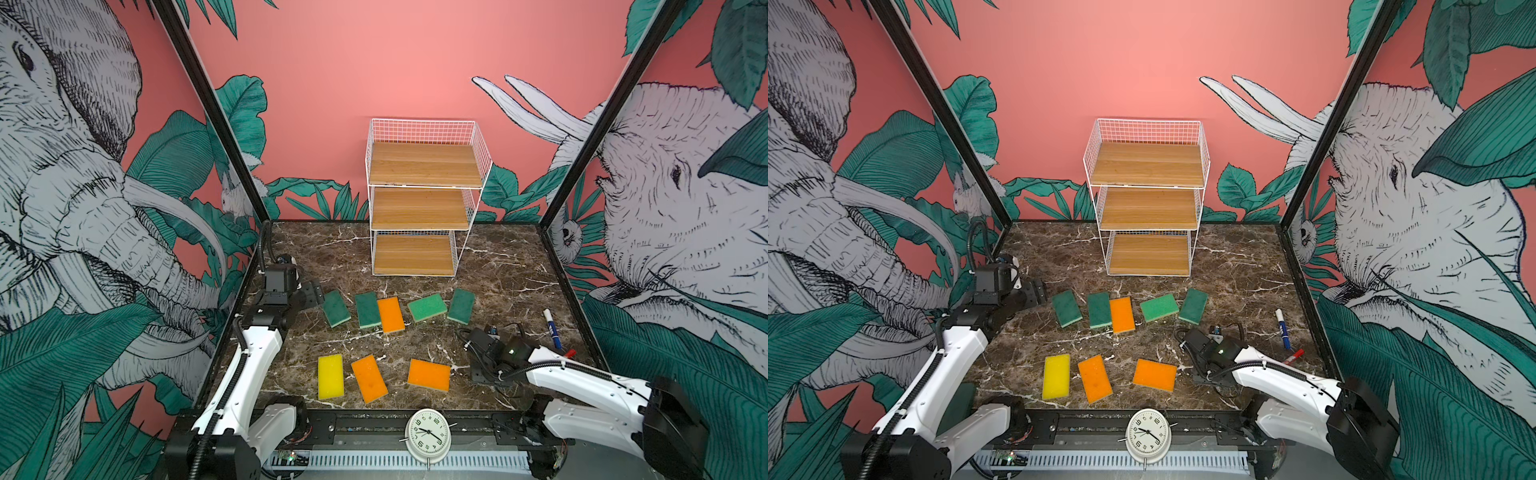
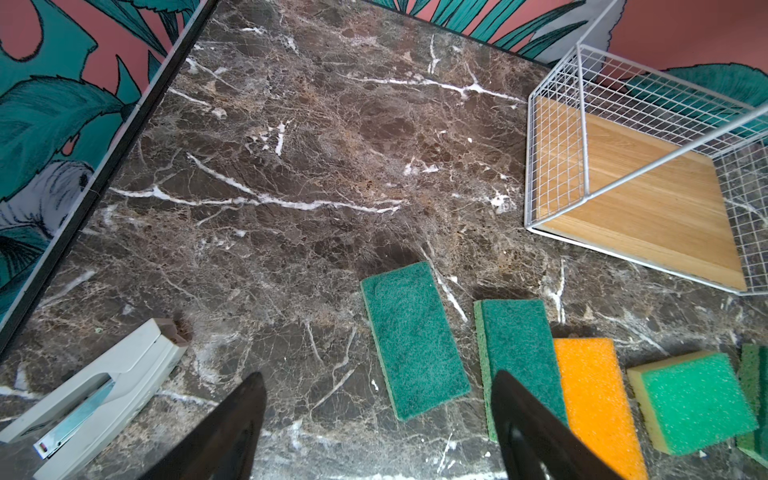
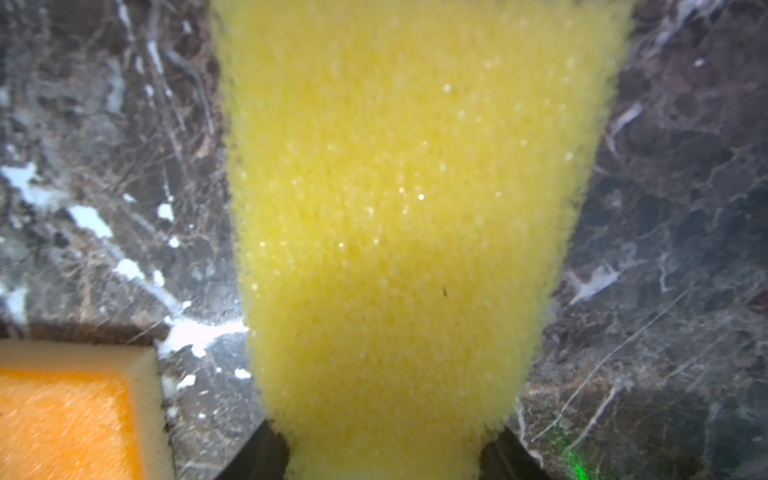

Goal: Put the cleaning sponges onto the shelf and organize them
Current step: 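Carry the yellow sponge with the right gripper up to the top shelf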

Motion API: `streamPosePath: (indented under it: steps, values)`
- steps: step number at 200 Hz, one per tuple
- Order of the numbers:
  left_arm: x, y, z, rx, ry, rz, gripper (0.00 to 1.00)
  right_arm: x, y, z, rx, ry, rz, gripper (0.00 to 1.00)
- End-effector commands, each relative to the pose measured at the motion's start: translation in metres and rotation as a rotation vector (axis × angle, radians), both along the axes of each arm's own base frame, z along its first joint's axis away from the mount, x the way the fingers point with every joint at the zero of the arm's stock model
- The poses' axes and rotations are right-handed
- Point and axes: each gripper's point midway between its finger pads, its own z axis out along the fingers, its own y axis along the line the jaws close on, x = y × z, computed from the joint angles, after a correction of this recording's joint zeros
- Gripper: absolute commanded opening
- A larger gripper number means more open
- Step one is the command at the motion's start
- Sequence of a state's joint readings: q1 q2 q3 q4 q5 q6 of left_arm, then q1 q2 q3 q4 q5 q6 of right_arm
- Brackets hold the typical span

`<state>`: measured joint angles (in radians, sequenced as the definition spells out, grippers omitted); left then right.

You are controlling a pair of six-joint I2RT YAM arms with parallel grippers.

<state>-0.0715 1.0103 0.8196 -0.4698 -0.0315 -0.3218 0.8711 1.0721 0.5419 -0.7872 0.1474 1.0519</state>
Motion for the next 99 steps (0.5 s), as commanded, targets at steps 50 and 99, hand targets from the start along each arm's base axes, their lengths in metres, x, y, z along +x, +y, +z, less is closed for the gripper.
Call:
streamPosePath:
  steps: [50,99]
  values:
    - [0.001,-0.005,0.037,-0.023,-0.069,-0.018,0.86,0.038,0.029,0.08,0.027,-0.172,0.107,0.55]
    - [0.008,0.002,0.071,0.023,-0.149,-0.001,0.86,0.066,0.055,0.148,0.058,-0.304,0.21,0.55]
